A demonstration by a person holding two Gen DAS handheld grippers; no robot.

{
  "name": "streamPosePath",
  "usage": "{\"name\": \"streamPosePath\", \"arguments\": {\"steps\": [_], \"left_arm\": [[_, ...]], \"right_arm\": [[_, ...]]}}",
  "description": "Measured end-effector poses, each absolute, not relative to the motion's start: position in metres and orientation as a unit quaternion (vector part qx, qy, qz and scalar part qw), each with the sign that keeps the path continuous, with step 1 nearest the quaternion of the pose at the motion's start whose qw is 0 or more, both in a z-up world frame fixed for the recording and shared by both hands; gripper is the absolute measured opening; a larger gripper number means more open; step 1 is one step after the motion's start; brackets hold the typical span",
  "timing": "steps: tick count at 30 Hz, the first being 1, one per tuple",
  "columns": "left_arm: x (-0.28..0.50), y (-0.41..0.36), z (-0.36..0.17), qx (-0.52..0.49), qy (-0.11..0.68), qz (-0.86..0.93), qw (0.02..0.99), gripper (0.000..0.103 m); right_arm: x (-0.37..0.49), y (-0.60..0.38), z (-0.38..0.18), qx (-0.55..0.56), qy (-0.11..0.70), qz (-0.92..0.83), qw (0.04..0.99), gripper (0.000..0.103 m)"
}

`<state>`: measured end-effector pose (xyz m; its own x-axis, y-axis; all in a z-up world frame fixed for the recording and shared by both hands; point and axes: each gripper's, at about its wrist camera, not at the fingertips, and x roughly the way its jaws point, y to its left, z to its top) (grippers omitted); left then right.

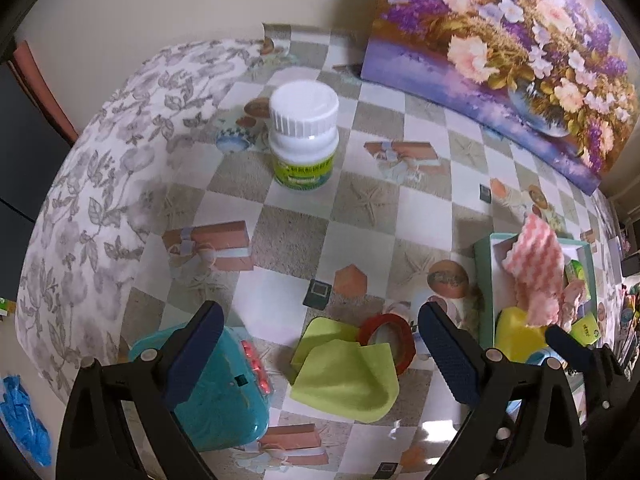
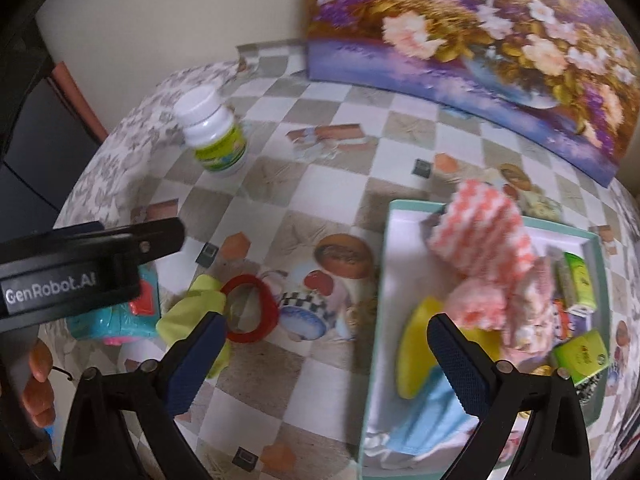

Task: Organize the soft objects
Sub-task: 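Lower the right tool onto the red ring and close it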

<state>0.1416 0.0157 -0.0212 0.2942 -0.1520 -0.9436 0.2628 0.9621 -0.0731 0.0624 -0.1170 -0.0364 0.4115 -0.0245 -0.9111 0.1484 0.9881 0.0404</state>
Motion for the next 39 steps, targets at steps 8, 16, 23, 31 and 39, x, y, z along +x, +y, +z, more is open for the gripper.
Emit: {"name": "streamPosePath", "arguments": {"steps": [8, 16, 23, 31, 39], "left_arm": [[0.142, 0.009, -0.028, 0.043, 0.592, -0.146, 0.791, 0.084], [0.145, 0.008, -0.041, 0.026, 0.614, -0.146, 0.775, 0.074], [0.148, 0.007, -0.049, 0.022, 0.619, -0.126, 0.775, 0.074], [0.153, 0.013, -0.052, 0.013, 0.619, -0.111, 0.777, 0.074], [0.156, 0.019, -0.045, -0.001, 0.61, -0.104, 0.785, 0.074]], "right_arm": [[0.071, -0.096, -0.063, 0.033, 0.567, -0.021, 0.823, 0.082], [0.077, -0.095, -0.081, 0.052, 0.579, -0.009, 0.814, 0.063], [0.083, -0.096, -0.097, 0.075, 0.588, -0.012, 0.805, 0.053], [0.091, -0.091, -0.101, 0.088, 0.588, -0.005, 0.804, 0.053], [0.103, -0.092, -0.1, 0.096, 0.586, -0.007, 0.805, 0.053]]}}
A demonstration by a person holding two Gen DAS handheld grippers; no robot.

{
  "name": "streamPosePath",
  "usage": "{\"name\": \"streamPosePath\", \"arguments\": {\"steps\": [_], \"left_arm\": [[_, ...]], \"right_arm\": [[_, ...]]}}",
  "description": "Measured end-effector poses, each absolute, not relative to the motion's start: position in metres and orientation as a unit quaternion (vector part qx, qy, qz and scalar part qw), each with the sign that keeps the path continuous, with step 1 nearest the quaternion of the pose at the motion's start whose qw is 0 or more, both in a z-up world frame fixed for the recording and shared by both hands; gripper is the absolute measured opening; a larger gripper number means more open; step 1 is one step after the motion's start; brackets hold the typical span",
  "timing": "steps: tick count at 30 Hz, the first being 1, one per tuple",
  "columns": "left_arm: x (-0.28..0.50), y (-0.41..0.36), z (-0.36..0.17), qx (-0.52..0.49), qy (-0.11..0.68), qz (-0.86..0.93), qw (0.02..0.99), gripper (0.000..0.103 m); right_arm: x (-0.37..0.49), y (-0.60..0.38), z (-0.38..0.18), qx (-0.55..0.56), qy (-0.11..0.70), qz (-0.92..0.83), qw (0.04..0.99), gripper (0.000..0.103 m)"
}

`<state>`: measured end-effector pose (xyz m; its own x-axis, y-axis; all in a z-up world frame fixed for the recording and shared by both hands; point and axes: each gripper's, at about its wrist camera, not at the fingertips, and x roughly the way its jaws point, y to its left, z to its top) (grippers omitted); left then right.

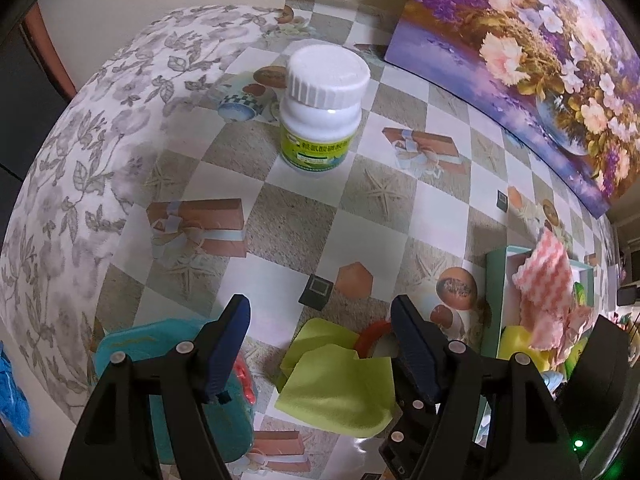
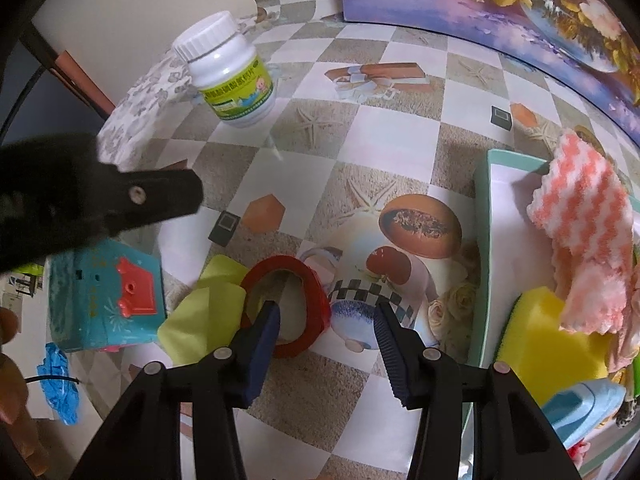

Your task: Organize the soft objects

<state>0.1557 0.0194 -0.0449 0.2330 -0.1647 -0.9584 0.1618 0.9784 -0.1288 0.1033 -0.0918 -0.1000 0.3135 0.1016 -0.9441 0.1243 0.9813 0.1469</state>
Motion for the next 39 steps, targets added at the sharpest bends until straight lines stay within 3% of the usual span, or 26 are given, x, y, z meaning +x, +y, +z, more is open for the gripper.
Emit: {"name": "streamPosePath", "arguments": {"steps": [21, 28, 32, 39], "left_arm": [[0.152, 0.015, -0.042, 0.005, 0.611, -0.11, 0.784, 0.073], [0.149, 0.012, -0.042, 0.014, 0.613, -0.115, 0.781, 0.073], [0.146, 0.008, -0.042, 0.022, 0.614, -0.118, 0.78, 0.073], [0.14, 0.0, -0.045, 0.022, 0.624, -0.136, 0.769, 0.073]], "right_arm": [[0.099, -0.093, -0.107, 0.072, 0.589, -0.023, 0.805, 0.028], [0.086, -0.103, -0.107, 0.063, 0.592, -0.036, 0.803, 0.027], [0.079, -0.106, -0.105, 0.057, 0.593, -0.036, 0.802, 0.014], [0.067, -0.11, -0.097, 0.053, 0.59, -0.041, 0.804, 0.013]]}}
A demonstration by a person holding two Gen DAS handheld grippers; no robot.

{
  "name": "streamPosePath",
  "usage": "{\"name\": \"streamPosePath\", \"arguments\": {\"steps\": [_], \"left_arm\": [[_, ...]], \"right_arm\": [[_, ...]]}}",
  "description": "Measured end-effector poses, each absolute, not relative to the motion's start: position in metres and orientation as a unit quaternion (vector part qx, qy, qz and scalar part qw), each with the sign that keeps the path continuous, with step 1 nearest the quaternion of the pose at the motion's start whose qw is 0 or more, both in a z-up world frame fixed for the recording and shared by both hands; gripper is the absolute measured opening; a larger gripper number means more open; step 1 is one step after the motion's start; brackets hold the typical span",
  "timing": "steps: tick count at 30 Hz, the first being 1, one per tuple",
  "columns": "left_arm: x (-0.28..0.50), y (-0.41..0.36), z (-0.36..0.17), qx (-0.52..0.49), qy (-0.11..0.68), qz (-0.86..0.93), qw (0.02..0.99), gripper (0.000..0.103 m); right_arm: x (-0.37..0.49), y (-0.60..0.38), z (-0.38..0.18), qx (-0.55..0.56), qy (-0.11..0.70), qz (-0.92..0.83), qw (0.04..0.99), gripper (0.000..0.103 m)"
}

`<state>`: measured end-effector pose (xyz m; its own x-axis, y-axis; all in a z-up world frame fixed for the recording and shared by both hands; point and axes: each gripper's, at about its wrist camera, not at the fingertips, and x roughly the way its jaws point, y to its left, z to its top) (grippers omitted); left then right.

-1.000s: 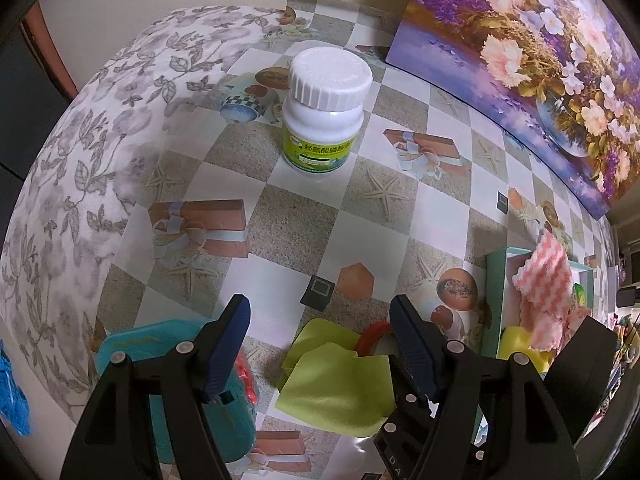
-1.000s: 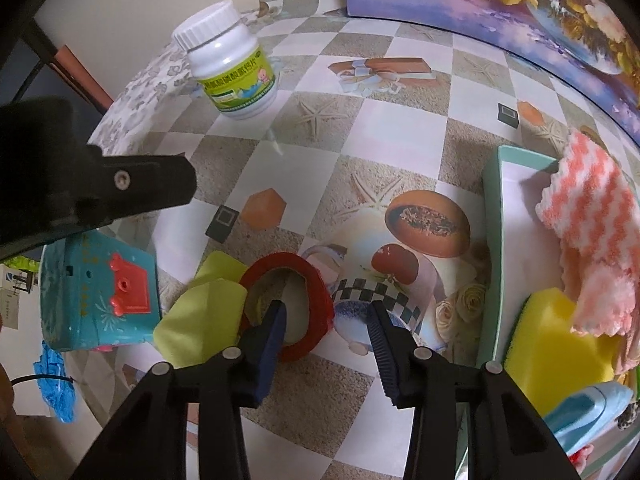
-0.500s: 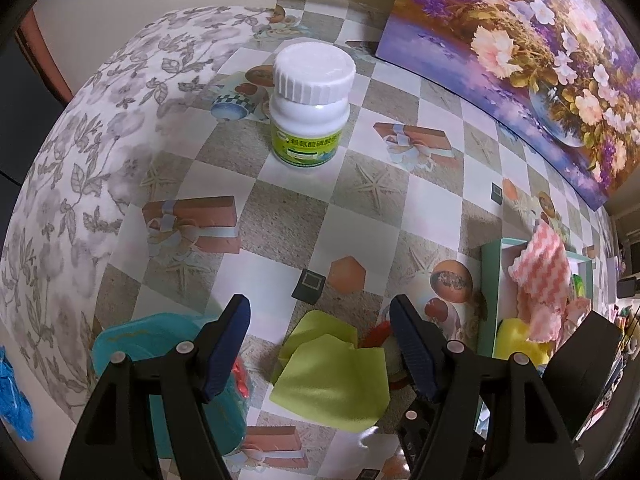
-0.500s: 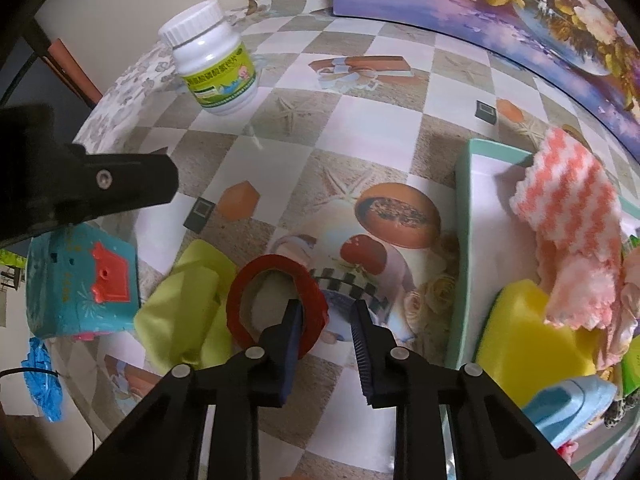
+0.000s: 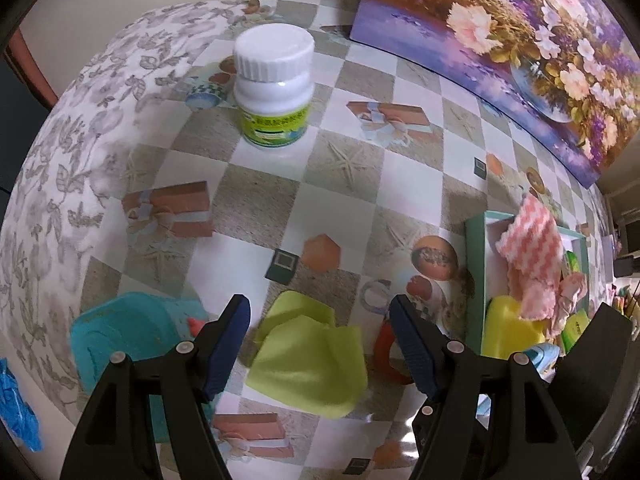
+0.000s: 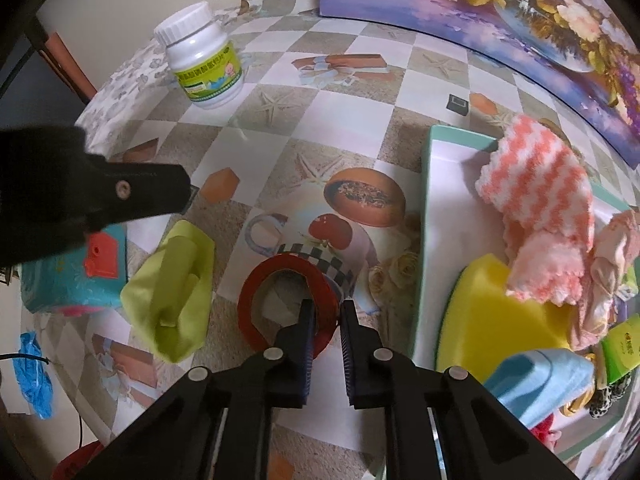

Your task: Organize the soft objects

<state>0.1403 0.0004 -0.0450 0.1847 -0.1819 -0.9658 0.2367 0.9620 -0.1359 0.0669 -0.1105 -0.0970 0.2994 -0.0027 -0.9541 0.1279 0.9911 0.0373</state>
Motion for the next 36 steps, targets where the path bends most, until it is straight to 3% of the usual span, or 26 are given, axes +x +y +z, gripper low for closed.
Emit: {"name": "streamPosePath", "arguments": {"steps": [18, 27, 36], "left_arm": [[0.129, -0.011, -0.041, 0.048, 0.617, -0.14, 0.773, 0.073], [0.107, -0.032, -0.054, 0.109, 0.62, -0.151, 0.762, 0.073], [0.089, -0.043, -0.07, 0.146, 0.628, -0.149, 0.75, 0.062]], "right_arm": [[0.042, -0.139, -0.039, 0.061, 0.54, -0.066, 0.837, 0.013], [0.028, -0.146, -0.028, 0.074, 0.53, -0.078, 0.841, 0.013], [0.014, -0.151, -0.022, 0.085, 0.523, -0.087, 0.843, 0.013]]}}
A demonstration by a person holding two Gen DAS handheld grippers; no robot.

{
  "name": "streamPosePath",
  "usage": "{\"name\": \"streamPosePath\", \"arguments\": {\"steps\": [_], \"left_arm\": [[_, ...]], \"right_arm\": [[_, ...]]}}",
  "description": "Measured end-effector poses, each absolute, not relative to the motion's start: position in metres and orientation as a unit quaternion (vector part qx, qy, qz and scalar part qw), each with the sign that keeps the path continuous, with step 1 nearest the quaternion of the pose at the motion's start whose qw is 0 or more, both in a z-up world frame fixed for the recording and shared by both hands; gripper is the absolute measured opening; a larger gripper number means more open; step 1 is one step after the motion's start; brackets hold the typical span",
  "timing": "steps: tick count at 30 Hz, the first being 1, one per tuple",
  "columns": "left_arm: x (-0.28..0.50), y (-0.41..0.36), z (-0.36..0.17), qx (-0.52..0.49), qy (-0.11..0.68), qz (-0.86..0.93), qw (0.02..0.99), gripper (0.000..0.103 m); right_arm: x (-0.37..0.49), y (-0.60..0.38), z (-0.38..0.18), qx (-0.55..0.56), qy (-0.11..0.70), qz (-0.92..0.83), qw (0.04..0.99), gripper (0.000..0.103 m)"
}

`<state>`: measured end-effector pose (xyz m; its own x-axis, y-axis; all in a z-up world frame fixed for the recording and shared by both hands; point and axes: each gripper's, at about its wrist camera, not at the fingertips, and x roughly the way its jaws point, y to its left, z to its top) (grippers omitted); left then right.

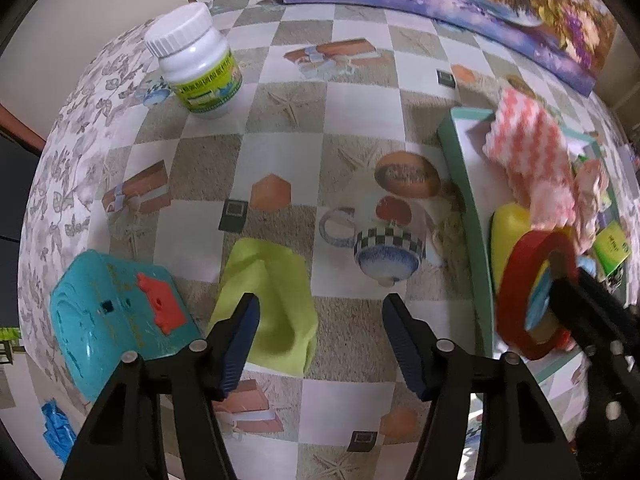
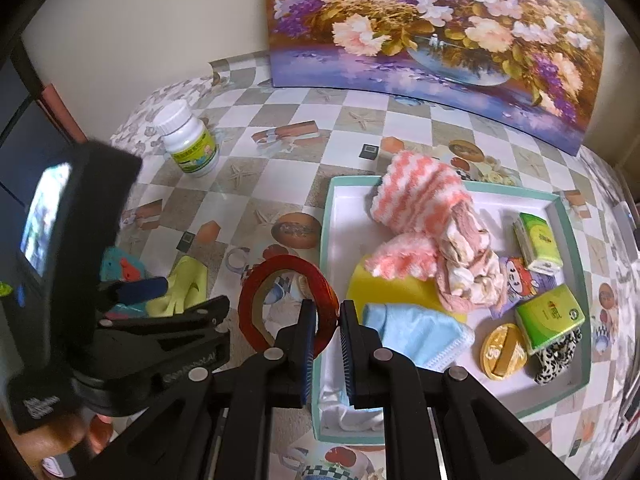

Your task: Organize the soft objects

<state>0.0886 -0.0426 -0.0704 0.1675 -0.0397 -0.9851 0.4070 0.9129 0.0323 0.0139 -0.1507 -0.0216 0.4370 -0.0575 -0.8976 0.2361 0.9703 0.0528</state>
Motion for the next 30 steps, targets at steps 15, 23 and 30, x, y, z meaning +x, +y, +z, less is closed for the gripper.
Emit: {"name": "streamPosePath", "arguments": {"steps": [15, 23, 30], "left_arm": [[0.086, -0.038, -0.099, 0.164, 0.644, -0.129, 0.736, 0.027], [0.08, -0.036, -0.104, 0.16, 0.639, -0.126, 0.741, 0.013], [0.089, -0.036, -0.103, 0.148, 0.638, -0.128, 0.745, 0.008]], "right_arm": [[0.007, -0.159, -0.017, 0.112, 0.516, -0.088, 0.844, 0.013], [0.005, -0.163, -0.015, 0.122, 0.513, -0.083, 0.845, 0.013], [0.004, -0.17, -0.014, 0.139, 0.51, -0.082, 0.845, 0.013]]}}
